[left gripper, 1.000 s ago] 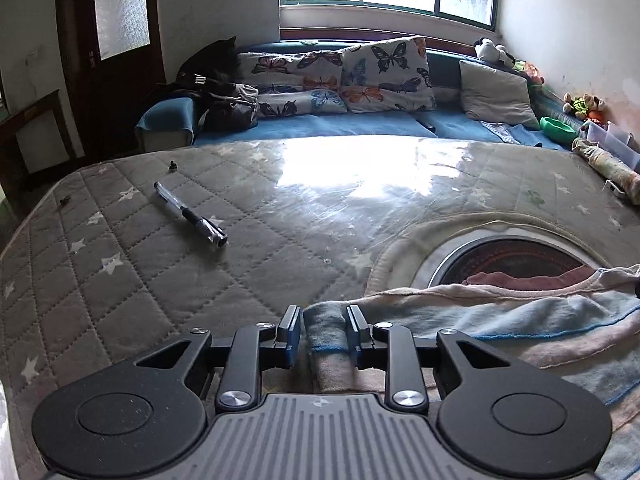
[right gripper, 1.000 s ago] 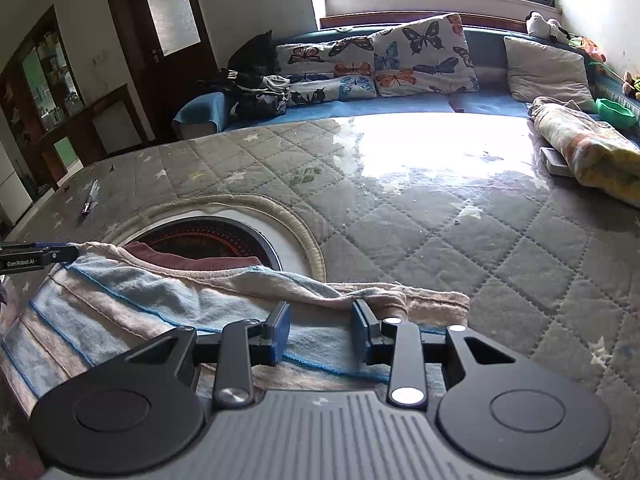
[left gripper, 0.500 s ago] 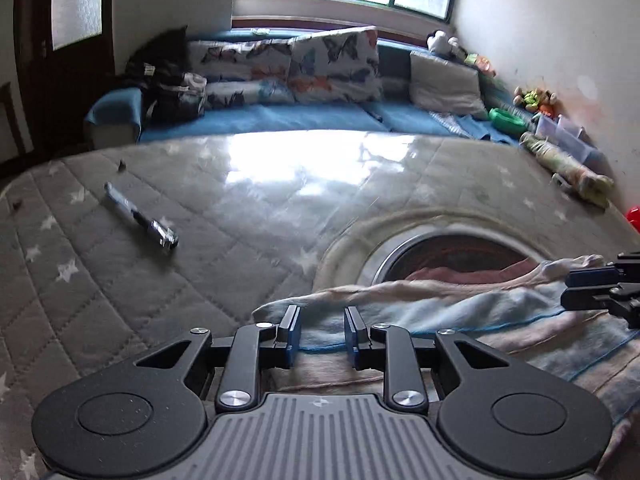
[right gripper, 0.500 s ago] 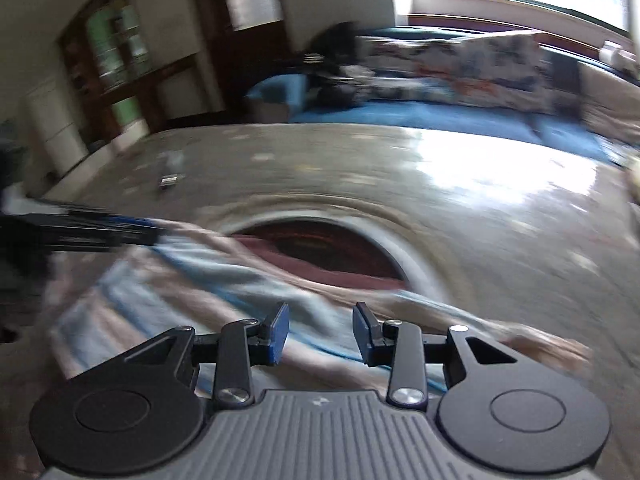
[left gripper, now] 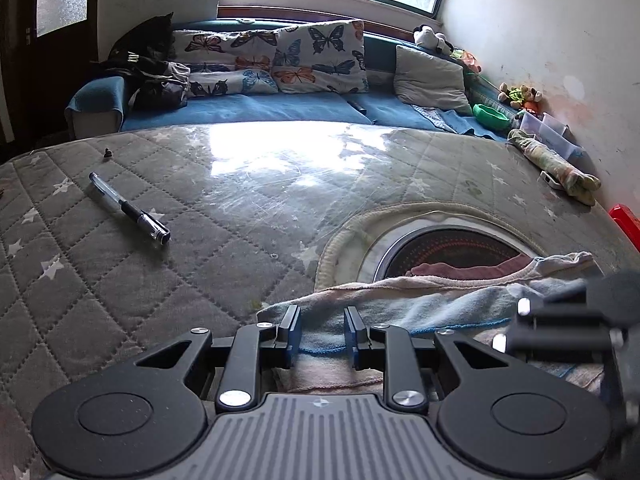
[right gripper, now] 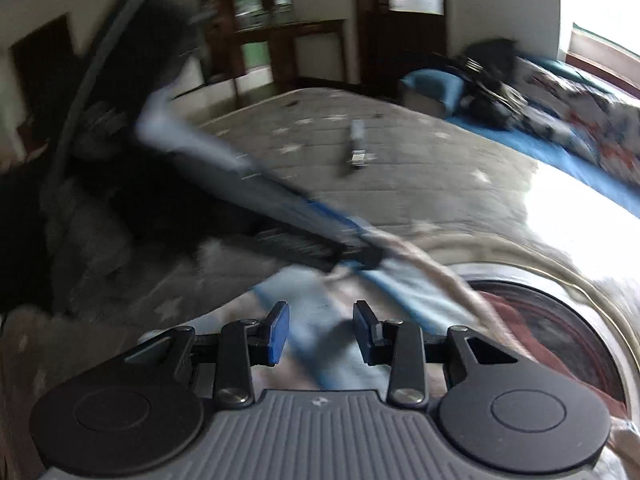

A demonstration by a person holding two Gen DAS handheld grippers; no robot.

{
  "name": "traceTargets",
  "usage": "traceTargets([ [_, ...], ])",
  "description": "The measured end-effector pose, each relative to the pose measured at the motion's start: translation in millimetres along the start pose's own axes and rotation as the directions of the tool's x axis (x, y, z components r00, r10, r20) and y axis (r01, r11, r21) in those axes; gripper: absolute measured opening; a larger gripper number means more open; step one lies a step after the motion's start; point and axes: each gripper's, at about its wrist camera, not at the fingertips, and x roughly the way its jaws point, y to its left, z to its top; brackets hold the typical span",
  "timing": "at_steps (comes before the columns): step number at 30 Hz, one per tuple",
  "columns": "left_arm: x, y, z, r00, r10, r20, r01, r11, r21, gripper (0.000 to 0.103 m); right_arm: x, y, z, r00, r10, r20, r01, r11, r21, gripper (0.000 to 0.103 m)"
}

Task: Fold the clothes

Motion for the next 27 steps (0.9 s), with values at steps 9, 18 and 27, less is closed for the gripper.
traceTargets([
  [9,0.3,-5.4,-1.1,0.999,0.032,0.003,-0.032,0.999,-0.001,0.026,-16.6,74.4,-26.0,0.981,0.163,-0.103,-0.181,0.962,-0.203,0.035],
  [18,-37.6,-29.5,-19.6,0.994,0.083,0.072,-0.082,0.997,-0.008,0.026,-84.3,29.9,-56.7,0.998,0.023,-0.053,-0.026,0.999,-0.046,0.035],
  [27,-56.2,-76.7,-82.4,0.991,0.102,0.085,-0.113,0.985,0.128,0.026,-127.3,-8.4,-116.6,0.978,-0.191,-0.083,0.201,0.972,0.123,0.034],
])
